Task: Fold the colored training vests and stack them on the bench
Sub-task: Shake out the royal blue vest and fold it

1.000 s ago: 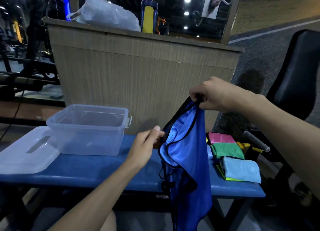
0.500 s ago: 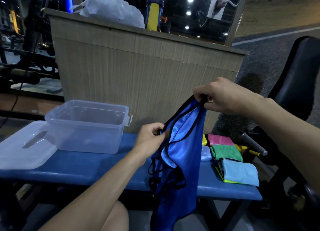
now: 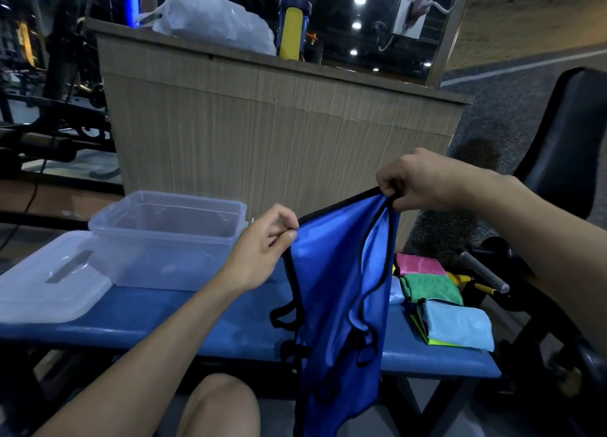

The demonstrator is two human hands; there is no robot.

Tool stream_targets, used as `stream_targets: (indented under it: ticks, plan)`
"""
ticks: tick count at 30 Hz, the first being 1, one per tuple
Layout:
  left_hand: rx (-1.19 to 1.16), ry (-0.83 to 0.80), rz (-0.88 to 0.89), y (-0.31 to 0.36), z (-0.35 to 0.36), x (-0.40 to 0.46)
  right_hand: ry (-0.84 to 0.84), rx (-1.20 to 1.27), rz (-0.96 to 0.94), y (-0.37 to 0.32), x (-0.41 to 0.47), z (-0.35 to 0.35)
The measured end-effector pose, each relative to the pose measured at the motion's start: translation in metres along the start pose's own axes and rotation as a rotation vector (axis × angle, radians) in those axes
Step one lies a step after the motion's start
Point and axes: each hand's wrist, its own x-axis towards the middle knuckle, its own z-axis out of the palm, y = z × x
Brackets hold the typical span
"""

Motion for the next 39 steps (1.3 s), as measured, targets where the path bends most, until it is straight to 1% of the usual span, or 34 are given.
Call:
stream_targets:
  ticks: [3,5,9,11,13,16,21,24,26,32,34,36,39]
  plan:
    - [0.248,-0.08,0.06,0.003,0.002,-0.003,-0.029,-0.016,0.025,-0.006,0.003,-0.005]
    - [0.309,-0.158,0.095,0.009,0.008,-0.007,-0.046,-0.034,0.057,-0.011,0.006,-0.009]
    - [0.46,-0.329,0.101,0.03,0.03,-0.019,-0.057,-0.072,0.142,-0.022,0.016,-0.015]
    - [0.539,-0.367,0.091,0.04,0.039,-0.022,-0.055,-0.07,0.187,-0.028,0.02,-0.017]
    - [0.551,-0.378,0.037,0.048,0.042,-0.023,-0.054,-0.065,0.226,-0.033,0.024,-0.019]
    - [0.486,-0.345,-0.001,0.051,0.04,-0.027,-0.057,-0.062,0.264,-0.038,0.026,-0.023]
    - [0.606,-0.247,-0.075,0.056,0.039,-0.033,-0.072,-0.019,0.338,-0.042,0.026,-0.026]
    - [0.609,-0.253,-0.088,0.059,0.043,-0.034,-0.091,-0.003,0.384,-0.043,0.025,-0.028]
    - [0.634,-0.229,-0.096,0.062,0.046,-0.037,-0.104,0.012,0.41,-0.044,0.023,-0.03]
    - [0.779,-0.024,-0.07,0.061,0.061,-0.038,-0.12,0.045,0.448,-0.046,0.019,-0.032]
    - [0.727,0.026,-0.052,0.053,0.056,-0.033,-0.127,0.062,0.457,-0.044,0.017,-0.033]
    - [0.579,0.046,-0.03,0.043,0.047,-0.027,-0.132,0.07,0.464,-0.04,0.011,-0.033]
    - [0.424,0.002,0.042,0.034,0.031,-0.017,-0.145,0.089,0.46,-0.031,0.001,-0.028]
